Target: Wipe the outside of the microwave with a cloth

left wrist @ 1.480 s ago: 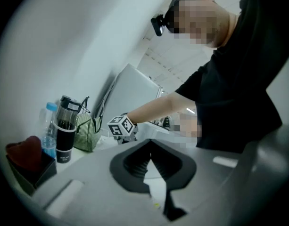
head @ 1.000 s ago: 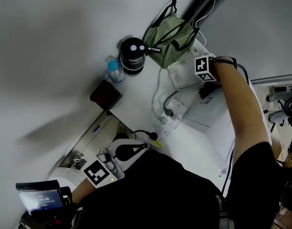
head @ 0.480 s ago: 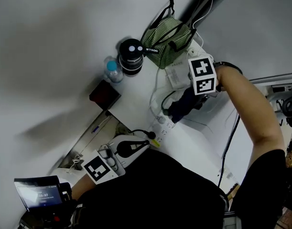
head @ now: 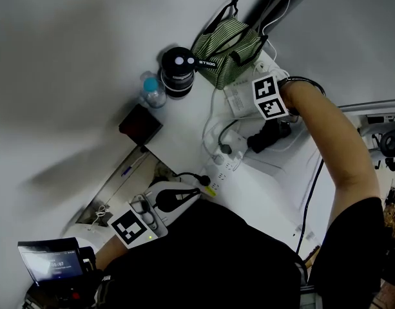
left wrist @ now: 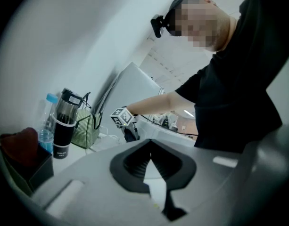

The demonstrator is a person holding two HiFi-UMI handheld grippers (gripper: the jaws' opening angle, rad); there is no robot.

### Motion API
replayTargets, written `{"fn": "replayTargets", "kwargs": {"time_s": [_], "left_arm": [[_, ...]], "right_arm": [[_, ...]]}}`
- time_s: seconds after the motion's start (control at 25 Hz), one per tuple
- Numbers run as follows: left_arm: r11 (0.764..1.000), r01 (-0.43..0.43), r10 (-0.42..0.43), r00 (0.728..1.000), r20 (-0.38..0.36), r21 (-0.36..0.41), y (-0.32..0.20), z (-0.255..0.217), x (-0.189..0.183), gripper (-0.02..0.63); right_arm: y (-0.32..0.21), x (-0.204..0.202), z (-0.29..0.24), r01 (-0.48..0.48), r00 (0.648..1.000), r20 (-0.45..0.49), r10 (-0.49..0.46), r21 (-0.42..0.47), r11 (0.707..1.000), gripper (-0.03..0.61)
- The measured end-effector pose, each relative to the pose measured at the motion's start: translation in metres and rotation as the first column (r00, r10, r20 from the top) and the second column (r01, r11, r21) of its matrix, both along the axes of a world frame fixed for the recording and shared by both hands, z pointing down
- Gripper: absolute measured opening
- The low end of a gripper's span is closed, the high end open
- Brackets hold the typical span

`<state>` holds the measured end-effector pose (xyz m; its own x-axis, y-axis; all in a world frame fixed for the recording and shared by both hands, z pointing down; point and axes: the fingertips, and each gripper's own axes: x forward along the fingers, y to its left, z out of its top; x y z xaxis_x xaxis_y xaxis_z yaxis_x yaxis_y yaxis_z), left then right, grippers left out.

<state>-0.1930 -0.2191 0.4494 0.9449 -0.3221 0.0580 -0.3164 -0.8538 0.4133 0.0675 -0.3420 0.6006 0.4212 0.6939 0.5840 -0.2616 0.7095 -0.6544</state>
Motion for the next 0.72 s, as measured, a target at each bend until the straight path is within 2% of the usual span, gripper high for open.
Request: {"fn": "replayTargets", "kwargs": {"time_s": [0.08, 0.16, 0.28, 0.36, 0.44, 0.52, 0.56, 0.64, 0.72], "left_arm": [[1.000, 0.005, -0.005, 1.000, -0.001, -0.002, 0.000, 0.000, -0.003, 0.003], [1.000, 0.007, -0.007, 1.000, 0.000, -0.006, 0.000, 0.001, -0.004, 0.003], [1.000, 0.010, -0.010, 1.000, 0.001, -0.004, 0.000, 0.000, -0.005, 0.003], [1.000, 0.008, -0.008, 1.000, 0.000, 0.003, 0.001, -0.002, -0.004, 0.003], [1.000, 0.005, -0.005, 1.000, -0.002, 0.007, 0.000, -0.005, -0.003, 0.003], [1.000, 0.001, -0.001, 1.000, -0.007, 0.008, 0.000, -0.008, -0.001, 0.003], [1.000, -0.001, 0.001, 1.000, -0.010, 0.011, -0.001, -0.009, 0.000, 0.003], [1.000, -0.007, 0.007, 1.000, -0.015, 0.014, -0.002, -0.011, 0.004, 0.003], [1.000, -0.017, 0.018, 1.000, -0.015, 0.013, -0.001, -0.011, 0.007, 0.003]], "right_arm": [[-0.035, 0.037, 0.001, -0.003, 0.993, -0.113, 0.016, 0.116, 0.993, 0.077], [-0.066, 0.070, -0.004, 0.014, 0.979, -0.201, 0.034, 0.229, 0.973, 0.077], [-0.104, 0.109, -0.016, 0.117, 0.947, -0.322, 0.009, 0.368, 0.922, 0.077], [-0.114, 0.117, -0.019, 0.176, 0.937, -0.348, -0.025, 0.412, 0.894, 0.077], [-0.107, 0.098, -0.020, 0.145, 0.967, -0.252, -0.040, 0.416, 0.898, 0.077], [-0.076, 0.046, -0.026, 0.024, 1.000, -0.026, -0.016, 0.349, 0.937, 0.077], [-0.053, 0.013, -0.035, -0.038, 0.995, 0.103, 0.010, 0.267, 0.963, 0.077], [0.000, -0.046, -0.059, -0.088, 0.951, 0.302, 0.069, 0.052, 0.995, 0.077], [0.045, -0.080, -0.081, -0.057, 0.917, 0.384, 0.104, -0.130, 0.990, 0.077]]}}
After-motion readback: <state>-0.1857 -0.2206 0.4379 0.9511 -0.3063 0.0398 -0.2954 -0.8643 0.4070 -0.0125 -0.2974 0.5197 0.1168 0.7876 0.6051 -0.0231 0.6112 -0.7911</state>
